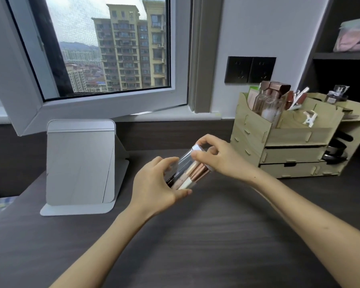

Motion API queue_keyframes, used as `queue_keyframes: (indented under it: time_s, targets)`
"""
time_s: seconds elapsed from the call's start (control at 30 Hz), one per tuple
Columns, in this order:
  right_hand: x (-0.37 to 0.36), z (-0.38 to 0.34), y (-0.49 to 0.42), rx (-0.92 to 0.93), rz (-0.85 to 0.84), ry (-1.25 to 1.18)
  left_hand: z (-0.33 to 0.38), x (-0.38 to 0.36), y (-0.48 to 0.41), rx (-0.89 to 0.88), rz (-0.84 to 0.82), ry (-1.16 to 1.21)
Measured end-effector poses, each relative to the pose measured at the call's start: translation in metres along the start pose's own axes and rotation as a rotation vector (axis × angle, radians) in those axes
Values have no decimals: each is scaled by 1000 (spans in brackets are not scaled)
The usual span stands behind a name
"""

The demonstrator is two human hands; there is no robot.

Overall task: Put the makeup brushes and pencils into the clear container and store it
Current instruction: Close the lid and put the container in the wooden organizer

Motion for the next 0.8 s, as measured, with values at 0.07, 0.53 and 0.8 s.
queue_keyframes:
  time_s: [0.07, 0.53, 0.8]
  targets:
    - [10, -2, -1, 4, 91, -3, 9, -2, -9, -29, 16, -7]
    - [244, -10, -5, -19, 791, 311, 82, -24, -80, -11, 228, 339]
    - [316, 10, -46, -41, 899, 651, 74, -28, -87, 31, 314, 344]
Point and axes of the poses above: each hand's wrist, its own y-axis away from the middle knuckle, its own x-axis out of the back of the hand, z = x × y, the point moved 10 cm from there along -y, towards the middle knuckle, and after that the axes turned 13 degrees about z, right-handed, at the moved point
